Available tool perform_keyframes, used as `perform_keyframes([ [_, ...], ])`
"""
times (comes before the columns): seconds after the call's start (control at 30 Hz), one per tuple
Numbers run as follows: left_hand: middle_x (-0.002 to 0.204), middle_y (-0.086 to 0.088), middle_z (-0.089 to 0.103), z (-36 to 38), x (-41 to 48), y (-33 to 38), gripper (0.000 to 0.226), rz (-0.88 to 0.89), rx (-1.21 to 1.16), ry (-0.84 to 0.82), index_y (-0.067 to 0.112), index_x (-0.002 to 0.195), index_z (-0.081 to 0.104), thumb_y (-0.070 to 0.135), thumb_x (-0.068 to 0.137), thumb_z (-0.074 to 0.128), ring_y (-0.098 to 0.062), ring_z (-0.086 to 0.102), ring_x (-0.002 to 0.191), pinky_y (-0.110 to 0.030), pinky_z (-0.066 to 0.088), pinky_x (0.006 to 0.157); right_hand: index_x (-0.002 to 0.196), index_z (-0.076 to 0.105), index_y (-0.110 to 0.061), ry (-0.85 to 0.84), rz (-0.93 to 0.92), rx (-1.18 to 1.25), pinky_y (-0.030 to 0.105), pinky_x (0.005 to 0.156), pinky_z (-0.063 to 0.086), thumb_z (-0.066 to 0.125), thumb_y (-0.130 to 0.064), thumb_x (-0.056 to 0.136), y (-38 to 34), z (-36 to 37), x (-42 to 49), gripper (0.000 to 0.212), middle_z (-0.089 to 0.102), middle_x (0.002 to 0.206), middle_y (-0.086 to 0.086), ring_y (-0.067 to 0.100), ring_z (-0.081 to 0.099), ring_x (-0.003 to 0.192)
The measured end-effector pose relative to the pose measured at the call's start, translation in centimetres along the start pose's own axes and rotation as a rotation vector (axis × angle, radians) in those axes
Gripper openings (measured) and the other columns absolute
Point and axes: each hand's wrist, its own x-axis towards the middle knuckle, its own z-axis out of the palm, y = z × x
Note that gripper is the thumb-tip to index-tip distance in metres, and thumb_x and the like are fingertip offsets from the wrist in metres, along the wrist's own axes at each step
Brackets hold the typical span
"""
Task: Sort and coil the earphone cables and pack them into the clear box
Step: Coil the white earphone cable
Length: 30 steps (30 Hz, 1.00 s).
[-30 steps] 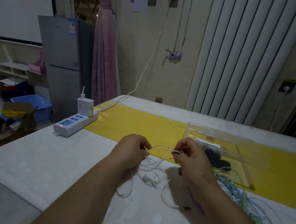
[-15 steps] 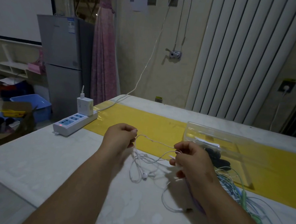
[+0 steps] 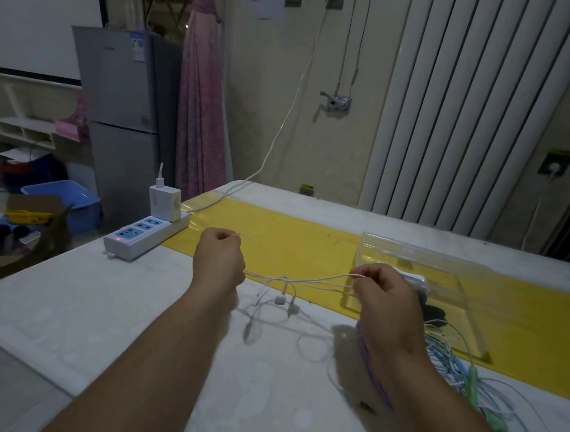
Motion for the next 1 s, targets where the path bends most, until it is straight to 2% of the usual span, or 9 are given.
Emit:
perform_keyframes([
  [0.13,0.070,-0.006,0.047,-0.1,-0.3,0.3,0.010,0.007,-0.074,0.046,0.014,0.098,0.051,0.014,0.095,0.041,-0.020,0.040,0.053,-0.026,0.033,0.045,0.071,0.067,-0.013,-0.023,-0.006,0.000,0.033,0.062,0.037,0.059,-0.023,0.079,-0.3,0.1,-0.1,0.015,0.060,0.060,0.002,0.020,0.048,0.061],
  [0.27,0.074,-0.006,0.051,-0.2,-0.3,0.2,0.012,0.046,-0.052,0.145,0.020,0.098,0.049,0.015,0.093,0.040,-0.022,0.044,0.054,-0.030,0.039,0.051,0.072,0.068,-0.021,0.098,0.062,0.093,0.037,0.064,0.041,0.049,-0.023,0.080,0.0,0.3,0.1,0.020,0.064,0.071,-0.007,0.020,0.054,0.070],
  [0.43,0.084,-0.003,0.055,-0.8,-0.5,0.5,0.025,0.012,0.062,0.234,0.022,0.101,0.054,0.007,0.088,0.038,-0.020,0.049,0.067,-0.030,0.039,0.056,0.077,0.059,-0.015,0.229,0.051,0.271,0.028,0.048,0.032,0.039,-0.012,0.092,-0.6,0.1,0.0,0.025,0.045,0.061,0.005,0.018,0.038,0.051],
  [0.53,0.101,-0.001,0.055,-0.7,-1.0,0.5,0.027,0.058,0.336,0.108,0.028,0.100,0.062,0.011,0.085,0.048,-0.023,0.053,0.086,-0.032,0.042,0.069,0.079,0.060,-0.008,0.177,0.018,0.229,0.022,0.041,0.032,0.039,-0.002,0.094,-0.8,-0.1,-0.1,0.026,0.052,0.058,0.002,0.009,0.039,0.044],
  [0.63,0.121,0.002,0.045,-0.4,-1.6,0.3,0.031,0.393,0.653,0.090,0.035,0.099,0.065,0.016,0.076,0.056,-0.023,0.043,0.116,-0.035,0.036,0.092,0.075,0.064,-0.011,0.066,0.077,0.236,0.031,0.049,0.029,0.043,-0.016,0.092,-0.7,0.1,-0.1,0.027,0.061,0.067,0.007,0.016,0.038,0.050],
  [0.7,0.108,0.004,0.059,-0.1,-2.2,0.5,0.023,0.564,0.413,-0.067,0.030,0.088,0.070,0.023,0.073,0.055,-0.014,0.052,0.105,-0.029,0.040,0.087,0.071,0.064,-0.013,0.035,0.108,0.225,0.029,0.048,0.027,0.044,-0.017,0.090,-0.7,0.4,-0.1,0.028,0.061,0.068,0.006,0.015,0.037,0.051],
  [0.8,0.079,-0.004,0.068,0.0,-3.0,0.7,0.036,0.493,0.081,-0.517,0.015,0.082,0.073,0.038,0.082,0.045,-0.008,0.057,0.071,-0.016,0.041,0.063,0.065,0.063,-0.017,0.029,0.155,0.273,0.027,0.045,0.026,0.045,-0.014,0.087,-0.7,0.5,0.0,0.029,0.056,0.066,0.006,0.013,0.037,0.049],
  [0.9,0.071,0.002,0.062,-0.4,-2.9,0.9,0.048,0.507,0.143,-0.800,0.018,0.078,0.072,0.056,0.081,0.042,-0.010,0.050,0.067,-0.020,0.036,0.059,0.069,0.062,-0.013,0.049,0.195,0.297,0.026,0.044,0.027,0.044,-0.012,0.086,-0.9,0.3,0.1,0.024,0.053,0.064,0.007,0.014,0.041,0.049],
  [1.0,0.076,0.009,0.061,-0.9,-2.8,1.1,0.038,0.486,0.218,-0.954,0.016,0.082,0.069,0.050,0.070,0.058,-0.008,0.050,0.075,-0.017,0.039,0.065,0.073,0.062,-0.009,0.091,0.211,0.332,0.026,0.043,0.023,0.043,-0.011,0.085,-1.1,0.1,0.2,0.022,0.054,0.063,0.006,0.015,0.046,0.048],
])
